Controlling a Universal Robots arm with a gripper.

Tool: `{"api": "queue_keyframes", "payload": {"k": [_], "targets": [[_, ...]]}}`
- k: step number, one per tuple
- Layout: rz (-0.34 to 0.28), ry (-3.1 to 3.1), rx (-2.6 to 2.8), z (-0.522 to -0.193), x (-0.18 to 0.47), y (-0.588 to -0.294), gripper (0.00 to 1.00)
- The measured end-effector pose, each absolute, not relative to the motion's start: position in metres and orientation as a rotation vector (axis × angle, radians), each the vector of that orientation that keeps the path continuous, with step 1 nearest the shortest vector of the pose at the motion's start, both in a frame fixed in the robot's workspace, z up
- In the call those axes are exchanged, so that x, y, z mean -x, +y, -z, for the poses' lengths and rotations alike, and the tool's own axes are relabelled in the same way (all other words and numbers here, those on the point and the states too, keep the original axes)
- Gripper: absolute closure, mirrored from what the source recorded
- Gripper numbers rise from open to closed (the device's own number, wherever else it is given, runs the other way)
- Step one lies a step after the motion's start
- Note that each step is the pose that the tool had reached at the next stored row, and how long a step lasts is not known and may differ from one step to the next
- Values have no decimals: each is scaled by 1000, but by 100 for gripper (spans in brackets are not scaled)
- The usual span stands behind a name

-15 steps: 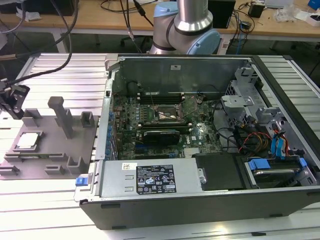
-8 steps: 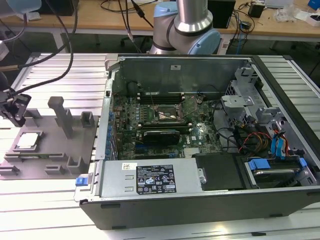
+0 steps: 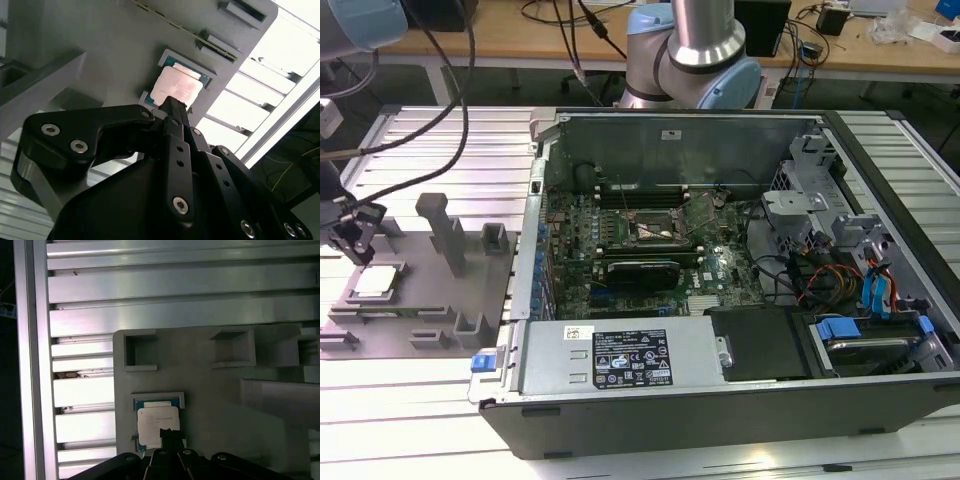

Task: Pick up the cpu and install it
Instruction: 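Pick up the cpu and move it towards the insertion slot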

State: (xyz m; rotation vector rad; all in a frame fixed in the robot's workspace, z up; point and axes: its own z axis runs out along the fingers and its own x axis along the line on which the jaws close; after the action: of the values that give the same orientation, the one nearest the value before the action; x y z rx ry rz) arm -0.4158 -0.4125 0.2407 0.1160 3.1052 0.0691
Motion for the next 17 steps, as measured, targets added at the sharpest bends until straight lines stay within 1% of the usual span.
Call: {"api": "queue_keyframes", "payload": {"k": [17], "targets": [[-70,3106,-116,-209,420,-414,89]]}}
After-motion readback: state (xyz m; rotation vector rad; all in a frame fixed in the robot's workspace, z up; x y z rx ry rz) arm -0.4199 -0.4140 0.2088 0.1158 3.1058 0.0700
